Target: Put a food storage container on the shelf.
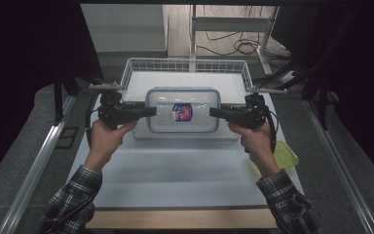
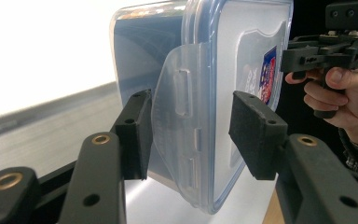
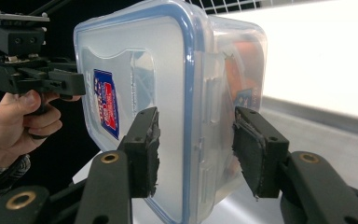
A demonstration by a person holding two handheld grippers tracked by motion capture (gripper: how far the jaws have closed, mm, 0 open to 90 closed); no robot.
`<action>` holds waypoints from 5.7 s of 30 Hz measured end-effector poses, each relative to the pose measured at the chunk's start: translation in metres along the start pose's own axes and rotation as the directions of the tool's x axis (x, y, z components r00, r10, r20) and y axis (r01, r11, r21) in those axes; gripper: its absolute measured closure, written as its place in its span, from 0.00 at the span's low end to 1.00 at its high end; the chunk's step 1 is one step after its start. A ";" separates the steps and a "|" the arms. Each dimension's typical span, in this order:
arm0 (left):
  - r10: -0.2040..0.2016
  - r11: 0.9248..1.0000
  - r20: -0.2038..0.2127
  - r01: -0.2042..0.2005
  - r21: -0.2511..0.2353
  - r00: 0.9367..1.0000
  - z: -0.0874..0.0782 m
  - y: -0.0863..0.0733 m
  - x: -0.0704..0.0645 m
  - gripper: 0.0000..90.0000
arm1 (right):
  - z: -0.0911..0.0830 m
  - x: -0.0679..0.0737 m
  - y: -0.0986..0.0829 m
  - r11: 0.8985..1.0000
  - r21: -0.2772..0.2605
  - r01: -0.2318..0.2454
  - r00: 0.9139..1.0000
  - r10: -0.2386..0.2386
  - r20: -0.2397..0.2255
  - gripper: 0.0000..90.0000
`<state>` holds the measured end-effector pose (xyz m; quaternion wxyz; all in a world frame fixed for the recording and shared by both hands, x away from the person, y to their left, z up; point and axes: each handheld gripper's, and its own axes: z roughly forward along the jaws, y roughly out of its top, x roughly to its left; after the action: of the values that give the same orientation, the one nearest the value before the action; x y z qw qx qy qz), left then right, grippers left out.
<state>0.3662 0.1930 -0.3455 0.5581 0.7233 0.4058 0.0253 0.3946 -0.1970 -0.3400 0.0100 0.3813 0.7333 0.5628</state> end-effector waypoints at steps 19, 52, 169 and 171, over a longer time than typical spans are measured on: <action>0.007 1.000 -0.001 -0.007 -0.014 1.000 0.006 0.046 0.016 0.56 | 0.010 -0.015 0.041 0.999 -0.038 -0.011 1.000 0.011 -0.004 0.58; -0.026 0.998 -0.045 0.023 -0.054 0.999 0.032 0.061 0.038 0.49 | 0.029 -0.031 0.064 1.000 -0.021 0.002 0.993 0.000 0.118 0.58; 0.203 0.979 -0.143 -0.198 0.048 0.969 0.004 -0.161 -0.039 0.06 | -0.026 0.020 -0.123 0.946 0.062 0.317 0.929 -0.323 0.183 0.01; 0.212 0.977 -0.153 -0.207 0.050 0.965 0.003 -0.168 -0.040 0.05 | -0.027 0.021 -0.129 0.947 0.061 0.314 0.929 -0.320 0.185 0.01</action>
<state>0.2469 0.1737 -0.4685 0.5062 0.7672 0.3703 0.1342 0.2976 -0.2169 -0.4290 0.1659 0.3107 0.7892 0.5031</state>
